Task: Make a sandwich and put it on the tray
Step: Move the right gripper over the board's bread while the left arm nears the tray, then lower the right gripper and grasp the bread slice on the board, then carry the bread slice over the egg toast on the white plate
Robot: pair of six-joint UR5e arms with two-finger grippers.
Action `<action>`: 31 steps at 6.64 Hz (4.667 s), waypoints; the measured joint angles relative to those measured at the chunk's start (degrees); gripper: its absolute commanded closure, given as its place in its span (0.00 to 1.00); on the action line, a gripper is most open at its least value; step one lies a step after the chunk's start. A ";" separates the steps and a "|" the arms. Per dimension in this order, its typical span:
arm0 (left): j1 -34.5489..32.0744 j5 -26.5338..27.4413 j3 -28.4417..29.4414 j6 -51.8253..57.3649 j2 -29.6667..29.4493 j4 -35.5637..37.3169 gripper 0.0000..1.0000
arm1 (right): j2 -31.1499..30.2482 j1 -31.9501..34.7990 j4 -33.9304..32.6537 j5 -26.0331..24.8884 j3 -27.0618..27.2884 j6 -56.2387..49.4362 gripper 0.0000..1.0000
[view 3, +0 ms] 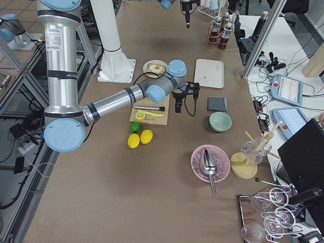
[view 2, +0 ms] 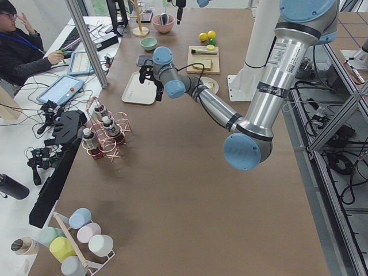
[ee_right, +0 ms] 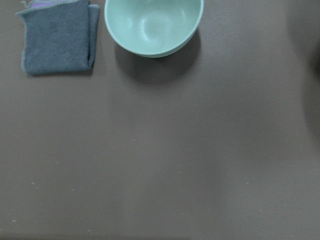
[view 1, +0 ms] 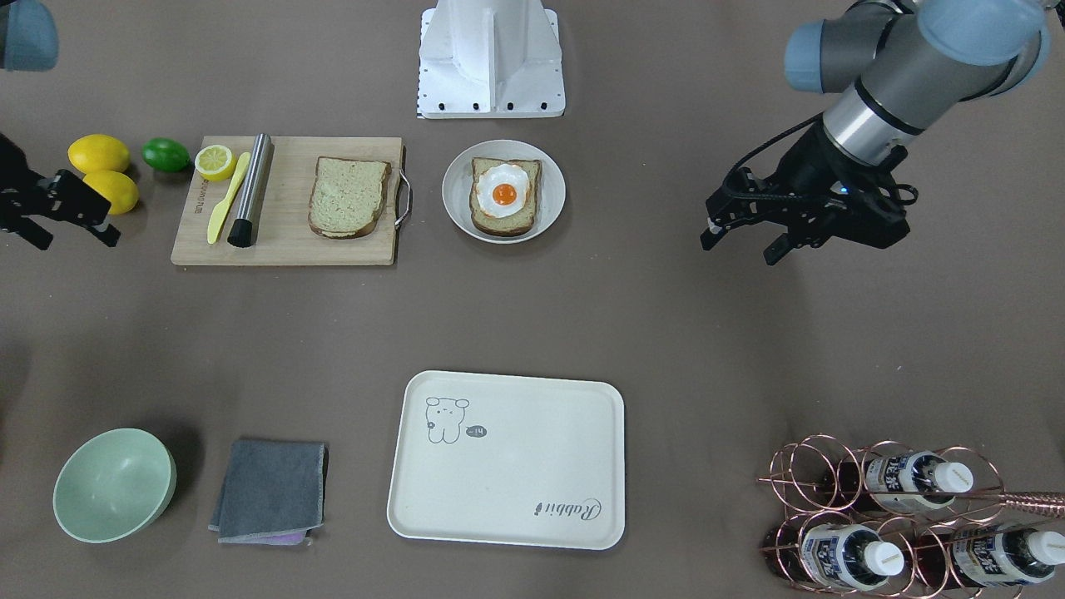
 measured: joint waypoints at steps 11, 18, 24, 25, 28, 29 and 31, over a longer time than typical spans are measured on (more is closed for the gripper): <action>7.02 5.51 -1.05 -4.18 -1.86 -0.14 0.02 | -0.32 -34.57 9.35 -29.11 0.84 27.74 0.21; 6.90 5.51 -2.55 -4.20 -1.31 -0.09 0.02 | 0.79 -35.78 10.96 -30.57 -0.86 28.45 1.00; 6.89 5.51 -3.01 -4.26 -1.18 -0.09 0.02 | 3.36 -31.42 10.93 -25.36 2.47 28.80 1.00; 6.89 5.51 -3.04 -4.26 -1.25 -0.09 0.02 | 5.62 -30.31 10.95 -24.04 2.59 28.82 1.00; 6.95 5.45 -2.99 -4.29 -1.65 -0.09 0.02 | 12.66 -31.28 10.82 -24.07 0.85 28.90 1.00; 6.97 5.30 -2.96 -4.30 -1.73 -0.09 0.02 | 14.83 -33.09 10.79 -25.23 -0.19 28.92 1.00; 7.04 4.88 -2.87 -4.27 -1.82 -0.09 0.02 | 18.69 -39.09 10.80 -31.12 -2.10 28.90 1.00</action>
